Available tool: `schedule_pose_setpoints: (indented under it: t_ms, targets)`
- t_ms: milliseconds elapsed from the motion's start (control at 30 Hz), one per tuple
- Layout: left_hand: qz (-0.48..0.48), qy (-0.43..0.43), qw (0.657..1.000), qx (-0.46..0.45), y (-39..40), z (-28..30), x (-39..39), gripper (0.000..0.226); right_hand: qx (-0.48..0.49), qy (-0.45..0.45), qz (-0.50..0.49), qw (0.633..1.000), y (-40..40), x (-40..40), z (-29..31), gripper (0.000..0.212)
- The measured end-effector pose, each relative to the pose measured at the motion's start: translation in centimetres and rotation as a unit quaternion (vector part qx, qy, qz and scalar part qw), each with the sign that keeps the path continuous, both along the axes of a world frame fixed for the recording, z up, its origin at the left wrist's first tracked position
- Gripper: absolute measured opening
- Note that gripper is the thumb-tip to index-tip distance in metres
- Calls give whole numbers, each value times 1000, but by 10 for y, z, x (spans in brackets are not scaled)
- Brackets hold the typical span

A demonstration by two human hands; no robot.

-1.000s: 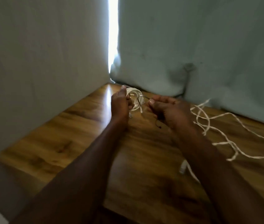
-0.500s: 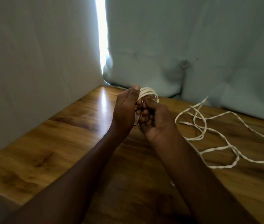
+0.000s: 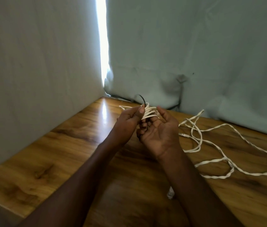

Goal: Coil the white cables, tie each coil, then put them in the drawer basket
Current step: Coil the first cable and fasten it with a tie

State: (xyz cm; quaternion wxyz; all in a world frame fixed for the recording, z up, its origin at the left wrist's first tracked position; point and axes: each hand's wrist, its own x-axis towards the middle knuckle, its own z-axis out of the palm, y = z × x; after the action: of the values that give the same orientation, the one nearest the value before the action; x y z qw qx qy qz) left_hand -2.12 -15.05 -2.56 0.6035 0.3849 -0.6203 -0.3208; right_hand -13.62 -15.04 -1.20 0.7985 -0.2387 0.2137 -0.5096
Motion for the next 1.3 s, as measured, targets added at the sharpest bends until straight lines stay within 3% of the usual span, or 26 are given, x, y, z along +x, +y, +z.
schedule_pose_setpoints:
  t_ms: [100,200,433,633,767,867,933,1000,1067,1133,1200,1300]
  targets:
    - [-9,7,1000,16,-4,-3,3,32,-18,64,-9,998,2,6,1,25]
    - [2,32,999,43,-2,-2,0,36,-3,69,-22,997,2,11,-2,24]
    - [151,56,984,75,-15,-7,8,47,0,93,-8,996,9,24,-7,20]
    - [102,61,993,-18,-11,-3,7,48,-18,140,-62,988,14,26,-1,22]
    - [169,39,983,-67,-10,-3,10,30,-29,196,-76,977,20,30,-3,25]
    - [210,44,974,-71,-11,-3,16,32,-72,230,-89,966,24,33,-6,18]
    - [239,53,967,-65,-14,-4,23,33,-154,345,-141,915,24,35,-6,14]
    - [268,76,959,-51,-19,-5,32,34,-262,466,-230,813,24,36,-9,16]
    - [287,104,952,-37,-25,-8,39,35,-356,504,-323,717,26,36,-10,16]
    - [290,130,948,-27,-28,-10,43,35,-431,503,-384,643,28,32,-7,16]
    - [280,158,947,-9,-29,-11,44,35,-492,461,-404,619,25,27,-4,15]
    - [275,155,949,-1,-32,-13,44,37,-487,404,-409,657,24,22,-2,14]
